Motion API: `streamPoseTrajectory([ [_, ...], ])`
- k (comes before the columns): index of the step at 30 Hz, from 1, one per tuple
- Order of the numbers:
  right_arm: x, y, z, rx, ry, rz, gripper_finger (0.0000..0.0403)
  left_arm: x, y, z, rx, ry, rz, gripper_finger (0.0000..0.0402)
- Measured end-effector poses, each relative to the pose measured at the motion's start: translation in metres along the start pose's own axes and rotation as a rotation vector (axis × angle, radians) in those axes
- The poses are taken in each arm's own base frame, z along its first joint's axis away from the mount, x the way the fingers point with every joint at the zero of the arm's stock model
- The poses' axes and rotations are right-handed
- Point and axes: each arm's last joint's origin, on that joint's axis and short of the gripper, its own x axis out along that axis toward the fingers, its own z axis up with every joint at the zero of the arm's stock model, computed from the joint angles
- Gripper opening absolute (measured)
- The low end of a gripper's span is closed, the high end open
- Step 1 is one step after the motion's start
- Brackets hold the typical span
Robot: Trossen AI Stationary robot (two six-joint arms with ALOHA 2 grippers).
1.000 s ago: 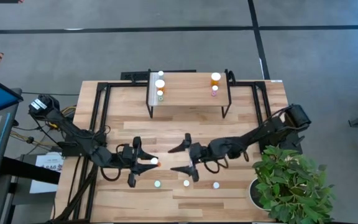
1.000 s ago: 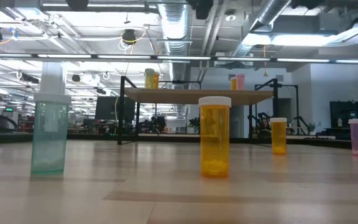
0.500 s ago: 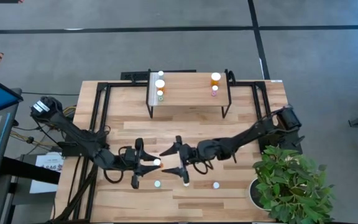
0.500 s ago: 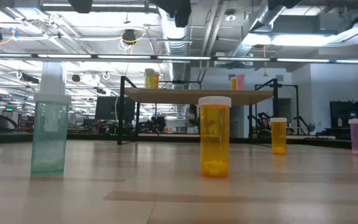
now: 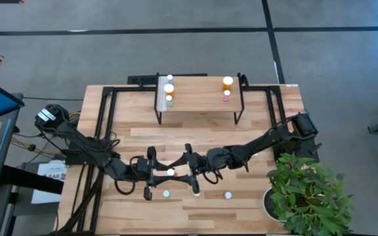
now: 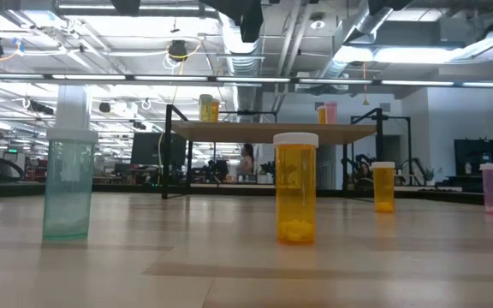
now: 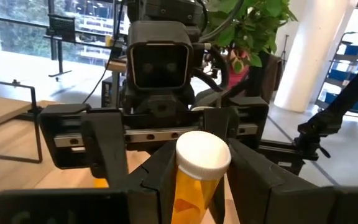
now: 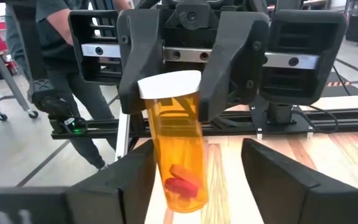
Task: Pick and place medicine bottles onto shelf by color
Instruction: Put the bottom left small orange pill bottle on the shelf
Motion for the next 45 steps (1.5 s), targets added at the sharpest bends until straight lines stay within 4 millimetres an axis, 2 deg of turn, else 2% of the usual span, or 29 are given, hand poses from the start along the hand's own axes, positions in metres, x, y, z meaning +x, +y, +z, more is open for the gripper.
streamPoseTrajectory([
  [12,0.000,0.001,0.000,-0.008,0.006,0.015,0.0119,0.000,0.000,0.000,-0.002,0.003,0.009,0.0105],
  [15,0.000,0.001,0.000,-0.007,0.007,0.027,0.0100,0.000,0.001,-0.001,-0.001,0.004,0.015,0.0105],
  [18,0.000,0.001,0.000,-0.004,0.008,0.027,0.0099,0.000,0.001,-0.001,0.012,0.006,0.026,0.0116],
  [23,0.000,-0.001,-0.001,0.001,0.015,0.021,0.0114,-0.001,0.002,0.001,0.032,-0.005,0.051,0.0156],
  [33,0.001,-0.021,0.003,0.004,0.015,-0.031,0.0115,-0.021,-0.002,0.029,0.098,-0.085,0.051,0.0229],
  [41,-0.006,-0.050,0.018,-0.017,-0.035,-0.102,0.0114,-0.038,-0.015,0.027,0.151,-0.051,0.056,0.0222],
  [45,-0.018,-0.064,0.023,-0.017,-0.075,-0.136,0.0114,-0.043,-0.021,0.024,0.152,-0.027,0.060,0.0210],
])
